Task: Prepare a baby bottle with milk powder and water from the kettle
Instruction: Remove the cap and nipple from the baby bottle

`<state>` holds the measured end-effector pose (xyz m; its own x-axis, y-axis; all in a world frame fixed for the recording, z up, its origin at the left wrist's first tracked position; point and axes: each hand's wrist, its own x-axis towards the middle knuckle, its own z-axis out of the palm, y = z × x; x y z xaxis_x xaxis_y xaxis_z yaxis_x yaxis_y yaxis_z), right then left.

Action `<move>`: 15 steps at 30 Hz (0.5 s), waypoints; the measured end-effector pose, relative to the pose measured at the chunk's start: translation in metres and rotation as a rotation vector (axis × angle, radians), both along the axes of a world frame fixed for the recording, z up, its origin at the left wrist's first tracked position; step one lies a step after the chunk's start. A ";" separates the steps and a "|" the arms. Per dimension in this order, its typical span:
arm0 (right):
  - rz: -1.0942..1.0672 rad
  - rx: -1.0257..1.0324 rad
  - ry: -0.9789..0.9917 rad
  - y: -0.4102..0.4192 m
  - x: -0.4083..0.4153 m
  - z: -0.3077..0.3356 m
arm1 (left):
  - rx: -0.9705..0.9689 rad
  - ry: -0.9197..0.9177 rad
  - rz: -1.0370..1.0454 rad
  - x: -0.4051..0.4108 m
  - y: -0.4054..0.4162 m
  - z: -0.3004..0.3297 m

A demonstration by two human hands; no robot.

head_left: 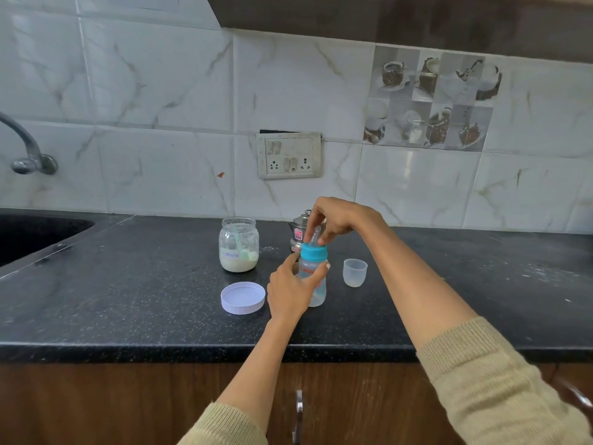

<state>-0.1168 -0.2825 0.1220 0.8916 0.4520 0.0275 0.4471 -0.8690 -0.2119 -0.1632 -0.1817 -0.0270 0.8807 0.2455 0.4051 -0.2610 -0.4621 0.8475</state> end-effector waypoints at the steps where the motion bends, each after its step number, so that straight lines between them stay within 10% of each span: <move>1: 0.003 0.006 0.003 0.000 0.001 0.000 | -0.004 -0.003 -0.006 0.000 0.000 0.000; 15: -0.057 0.304 -0.130 -0.032 -0.013 0.058 | -0.049 0.006 -0.049 -0.001 0.004 0.002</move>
<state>-0.1299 -0.3146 0.1800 0.8955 0.3549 0.2686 0.4397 -0.7992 -0.4098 -0.1644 -0.1777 -0.0254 0.8945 0.2216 0.3883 -0.2772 -0.4066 0.8705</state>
